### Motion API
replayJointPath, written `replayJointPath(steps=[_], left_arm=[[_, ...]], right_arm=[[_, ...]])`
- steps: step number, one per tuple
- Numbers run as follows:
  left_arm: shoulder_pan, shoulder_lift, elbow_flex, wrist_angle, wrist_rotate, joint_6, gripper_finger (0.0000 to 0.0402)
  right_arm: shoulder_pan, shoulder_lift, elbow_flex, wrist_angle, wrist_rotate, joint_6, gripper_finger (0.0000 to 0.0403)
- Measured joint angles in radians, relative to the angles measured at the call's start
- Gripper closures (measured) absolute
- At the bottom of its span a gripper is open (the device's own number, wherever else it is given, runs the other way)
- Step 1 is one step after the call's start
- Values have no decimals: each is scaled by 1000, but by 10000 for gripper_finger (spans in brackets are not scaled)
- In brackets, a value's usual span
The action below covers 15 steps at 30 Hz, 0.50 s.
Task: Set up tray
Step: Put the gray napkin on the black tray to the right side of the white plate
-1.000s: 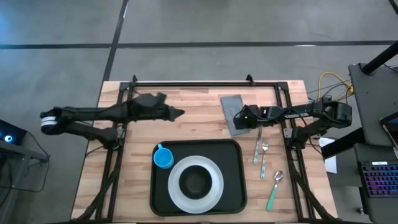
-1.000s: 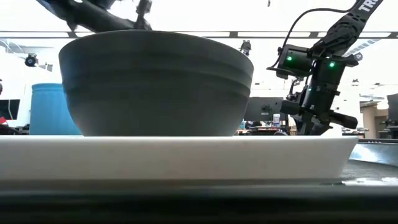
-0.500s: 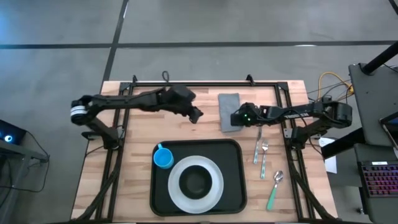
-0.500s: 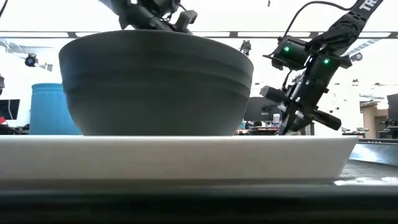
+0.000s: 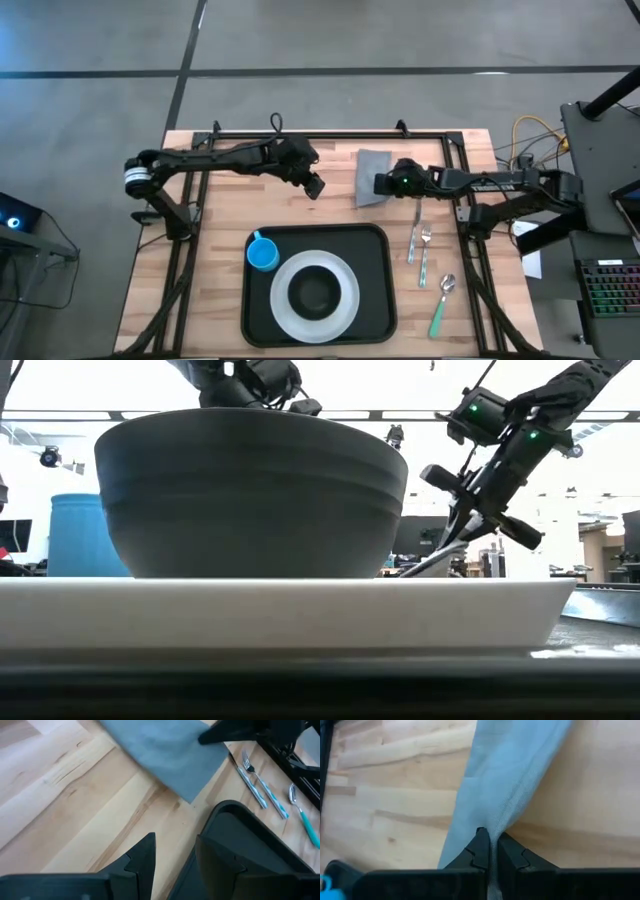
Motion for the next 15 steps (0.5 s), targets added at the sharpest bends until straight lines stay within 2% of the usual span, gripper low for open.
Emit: replayJointPath(steps=[9, 15], left_arm=[[4, -10, -38, 1, 0, -1, 282], [3, -10, -65, 0, 0, -1, 282]], right_arm=[[64, -40, 8, 4, -129, 93, 394], [176, -58, 19, -61, -194, 165, 394]])
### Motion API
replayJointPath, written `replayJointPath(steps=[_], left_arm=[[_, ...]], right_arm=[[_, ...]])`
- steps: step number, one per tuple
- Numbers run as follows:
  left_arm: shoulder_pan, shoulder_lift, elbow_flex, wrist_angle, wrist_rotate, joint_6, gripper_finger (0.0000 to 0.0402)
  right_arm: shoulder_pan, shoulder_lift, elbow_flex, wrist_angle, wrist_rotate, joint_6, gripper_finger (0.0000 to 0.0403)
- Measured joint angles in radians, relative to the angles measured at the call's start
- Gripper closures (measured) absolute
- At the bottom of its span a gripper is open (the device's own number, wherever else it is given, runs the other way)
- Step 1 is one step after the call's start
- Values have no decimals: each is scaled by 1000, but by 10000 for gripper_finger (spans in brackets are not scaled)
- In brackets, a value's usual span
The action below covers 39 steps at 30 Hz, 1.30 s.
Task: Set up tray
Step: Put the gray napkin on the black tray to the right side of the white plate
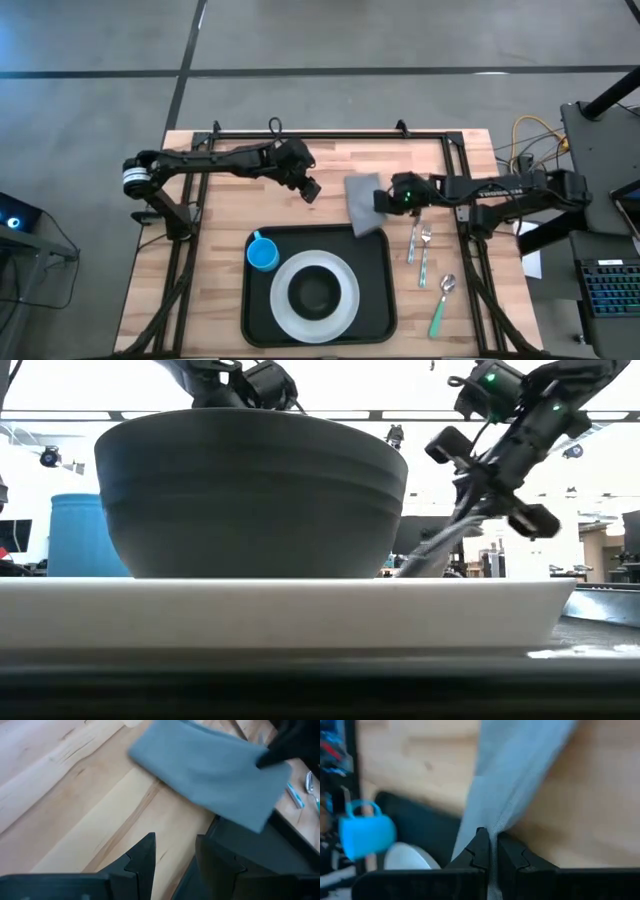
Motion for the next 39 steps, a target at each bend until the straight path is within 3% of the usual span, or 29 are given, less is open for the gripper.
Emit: replayJointPath(steps=[4, 15, 19, 27, 39], left_arm=[[0, 0, -6, -5, 0, 0, 282], [0, -71, -5, -6, 0, 59, 282], [1, -119, -9, -15, 0, 99, 282], [2, -206, -43, -127, -1, 154, 282], [2, -416, -283, -108, 0, 93, 282]], right_arm=[[127, 1, 5, -107, 14, 102, 394], [543, 3, 5, -124, 172, 568, 394], [647, 35, 3, -119, 201, 708, 394], [725, 236, 122, -68, 180, 791, 394], [746, 515, 326, -91, 37, 807, 394]])
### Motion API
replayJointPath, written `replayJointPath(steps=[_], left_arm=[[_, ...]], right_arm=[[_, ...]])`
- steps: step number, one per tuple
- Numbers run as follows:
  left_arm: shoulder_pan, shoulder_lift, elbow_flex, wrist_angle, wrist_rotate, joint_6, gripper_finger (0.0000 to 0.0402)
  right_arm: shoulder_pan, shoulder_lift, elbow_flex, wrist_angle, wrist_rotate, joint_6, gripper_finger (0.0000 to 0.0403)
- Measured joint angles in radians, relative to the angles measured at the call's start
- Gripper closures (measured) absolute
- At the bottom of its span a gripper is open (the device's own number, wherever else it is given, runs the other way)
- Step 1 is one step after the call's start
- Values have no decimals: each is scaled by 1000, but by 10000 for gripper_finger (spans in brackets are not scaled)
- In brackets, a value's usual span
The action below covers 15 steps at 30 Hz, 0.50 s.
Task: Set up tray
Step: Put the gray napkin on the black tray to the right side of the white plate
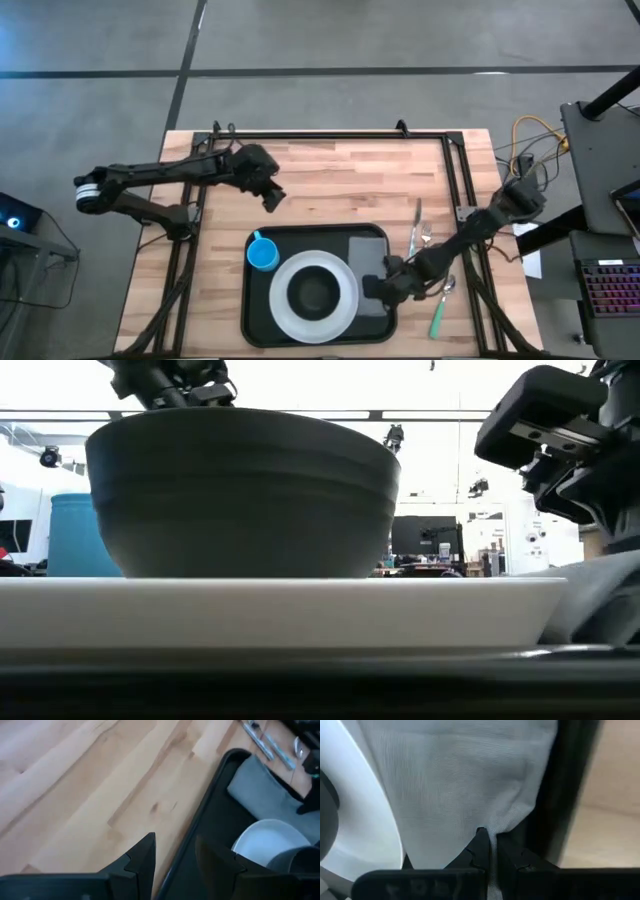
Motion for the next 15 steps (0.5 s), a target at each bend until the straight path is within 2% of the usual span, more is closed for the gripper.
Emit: replayJointPath(steps=[4, 8, 13, 15], left_arm=[[0, -91, -90, 13, 0, -50, 282], [0, -170, -163, 33, 0, -83, 282], [0, -242, -201, 74, -2, -102, 282], [0, -256, -208, 68, -5, -107, 282]], right_arm=[[3, 33, 53, -23, -11, 23, 386], [8, 40, 97, -141, -49, 20, 364], [18, 34, 149, -306, -94, -14, 338], [17, 32, 162, -305, -91, -29, 328]])
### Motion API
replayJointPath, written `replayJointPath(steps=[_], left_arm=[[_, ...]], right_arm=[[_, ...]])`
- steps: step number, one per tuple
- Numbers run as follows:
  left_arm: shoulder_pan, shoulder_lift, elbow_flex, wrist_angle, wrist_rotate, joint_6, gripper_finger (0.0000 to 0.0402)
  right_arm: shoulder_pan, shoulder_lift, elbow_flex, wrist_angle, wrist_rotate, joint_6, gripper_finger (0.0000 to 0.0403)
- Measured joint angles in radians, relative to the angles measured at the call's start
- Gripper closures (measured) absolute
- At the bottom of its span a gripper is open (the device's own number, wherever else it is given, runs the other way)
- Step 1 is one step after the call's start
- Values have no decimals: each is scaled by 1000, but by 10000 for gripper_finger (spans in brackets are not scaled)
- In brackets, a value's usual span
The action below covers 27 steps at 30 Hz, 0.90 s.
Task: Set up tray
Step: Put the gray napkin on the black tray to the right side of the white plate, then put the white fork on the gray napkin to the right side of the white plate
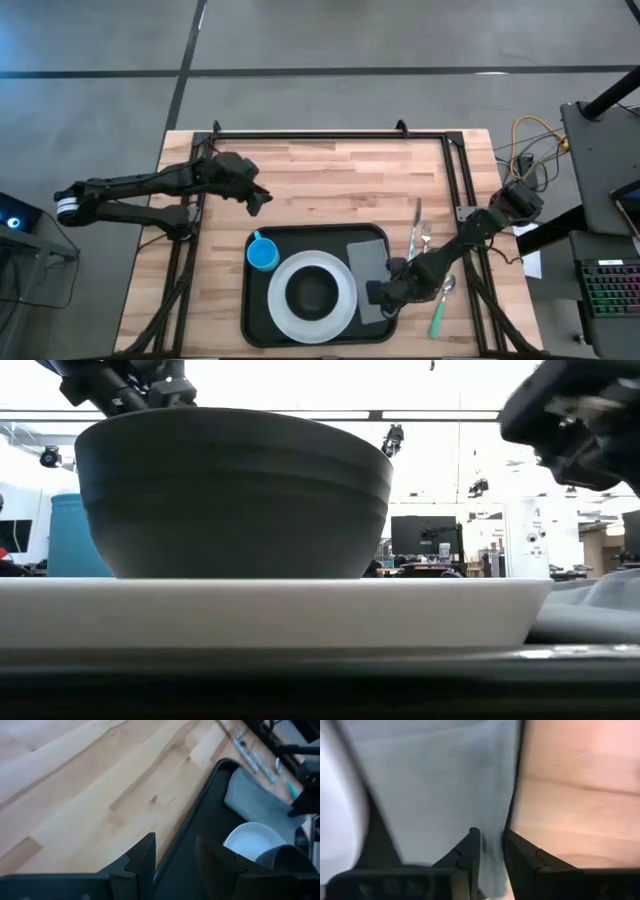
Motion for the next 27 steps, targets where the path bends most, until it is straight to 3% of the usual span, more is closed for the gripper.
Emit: replayJointPath(steps=[18, 22, 27], left_arm=[[0, 7, 5, 65, -3, 7, 282], [0, 7, 5, 64, -3, 9, 282], [0, 7, 5, 72, -3, 9, 282]], right_arm=[[0, -28, 23, 52, -20, -134, 264], [0, -64, 35, -50, -20, -135, 259], [0, -132, 57, -353, -9, -16, 257]])
